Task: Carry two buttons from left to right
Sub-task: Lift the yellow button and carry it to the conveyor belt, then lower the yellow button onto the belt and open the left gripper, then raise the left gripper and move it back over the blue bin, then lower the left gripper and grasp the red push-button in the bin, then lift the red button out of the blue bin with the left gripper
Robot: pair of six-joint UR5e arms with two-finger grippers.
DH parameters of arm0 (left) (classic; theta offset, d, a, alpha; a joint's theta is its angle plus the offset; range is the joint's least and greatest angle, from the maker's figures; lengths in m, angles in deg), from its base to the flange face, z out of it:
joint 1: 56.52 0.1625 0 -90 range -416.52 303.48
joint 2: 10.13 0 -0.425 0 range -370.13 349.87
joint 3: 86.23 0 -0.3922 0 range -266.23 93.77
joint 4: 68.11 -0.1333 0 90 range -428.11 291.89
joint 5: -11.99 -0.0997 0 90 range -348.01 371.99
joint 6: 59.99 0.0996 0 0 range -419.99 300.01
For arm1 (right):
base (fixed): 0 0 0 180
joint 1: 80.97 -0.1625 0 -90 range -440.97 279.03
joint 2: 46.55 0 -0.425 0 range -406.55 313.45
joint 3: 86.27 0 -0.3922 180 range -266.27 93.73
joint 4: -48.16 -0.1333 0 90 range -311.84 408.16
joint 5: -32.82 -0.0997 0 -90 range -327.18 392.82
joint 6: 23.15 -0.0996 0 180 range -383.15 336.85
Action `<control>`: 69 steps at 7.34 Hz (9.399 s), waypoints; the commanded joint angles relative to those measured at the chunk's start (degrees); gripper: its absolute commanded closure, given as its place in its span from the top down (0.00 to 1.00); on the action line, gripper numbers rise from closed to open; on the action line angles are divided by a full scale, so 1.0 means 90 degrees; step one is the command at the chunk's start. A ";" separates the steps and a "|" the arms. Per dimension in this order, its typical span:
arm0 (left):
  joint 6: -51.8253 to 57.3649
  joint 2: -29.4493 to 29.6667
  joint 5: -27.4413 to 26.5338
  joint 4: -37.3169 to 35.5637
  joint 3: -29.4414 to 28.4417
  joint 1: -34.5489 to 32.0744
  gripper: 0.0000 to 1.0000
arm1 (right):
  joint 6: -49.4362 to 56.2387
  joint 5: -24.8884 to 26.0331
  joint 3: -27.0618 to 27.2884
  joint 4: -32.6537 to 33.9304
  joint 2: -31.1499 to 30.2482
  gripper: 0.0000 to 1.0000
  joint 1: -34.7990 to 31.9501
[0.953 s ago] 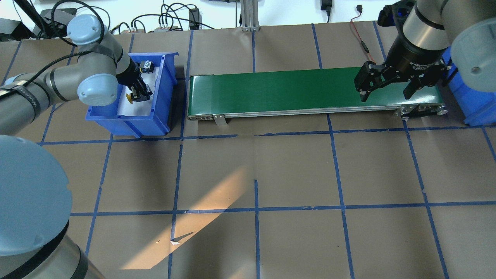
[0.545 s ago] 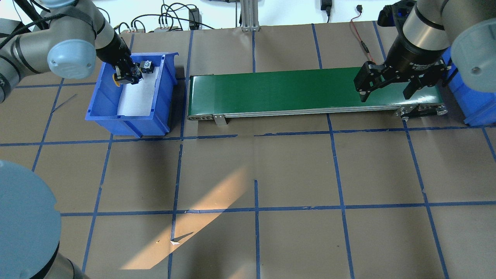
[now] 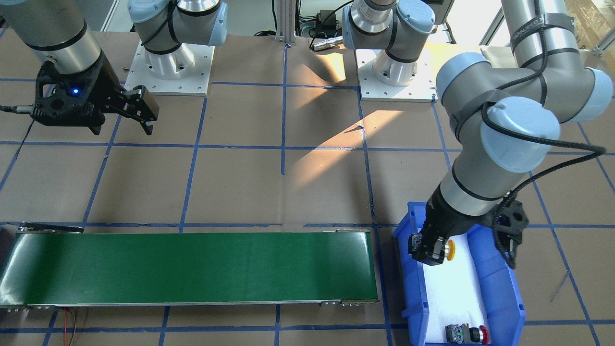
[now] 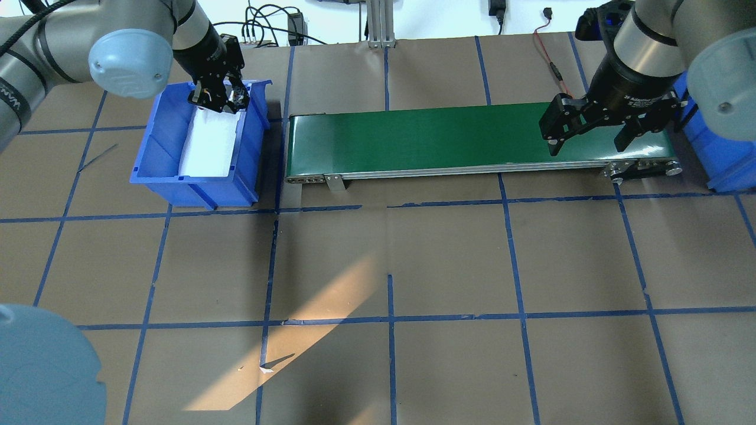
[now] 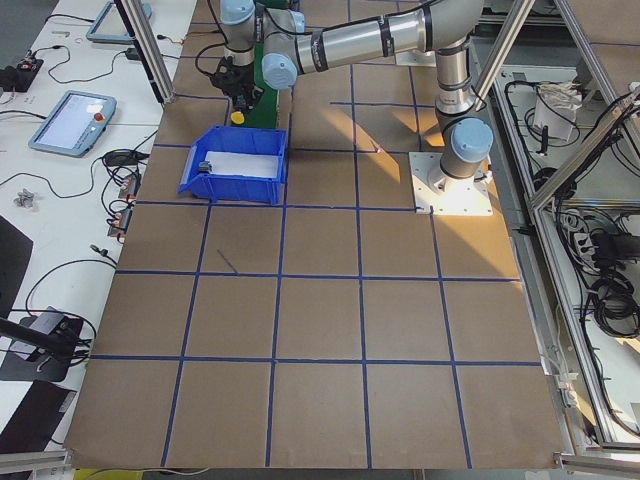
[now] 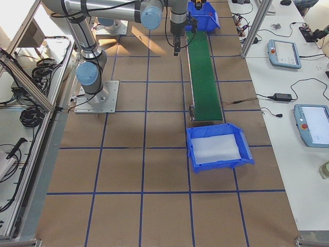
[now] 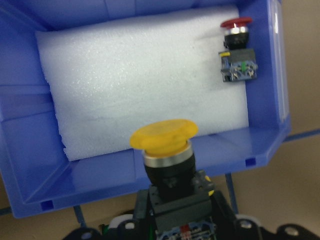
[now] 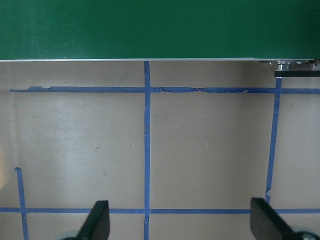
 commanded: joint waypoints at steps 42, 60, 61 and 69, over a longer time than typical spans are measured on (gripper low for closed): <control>-0.2431 0.2349 -0.0779 -0.0808 -0.1646 0.1023 0.94 | 0.0010 0.0001 0.0020 0.0030 0.0024 1.00 0.0000; -0.2246 0.2283 -0.0623 -0.0711 -0.1256 0.0993 0.20 | 0.0000 0.0001 0.0020 0.0020 0.0015 1.00 0.0000; -0.2158 0.1953 -0.0545 -0.0585 -0.1139 0.0993 0.21 | 0.0000 0.0001 0.0020 0.0020 0.0015 1.00 0.0000; -0.2147 0.0846 -0.0145 0.0208 -0.0601 -0.0373 0.22 | 0.0010 0.0001 0.0020 0.0020 0.0024 1.00 0.0000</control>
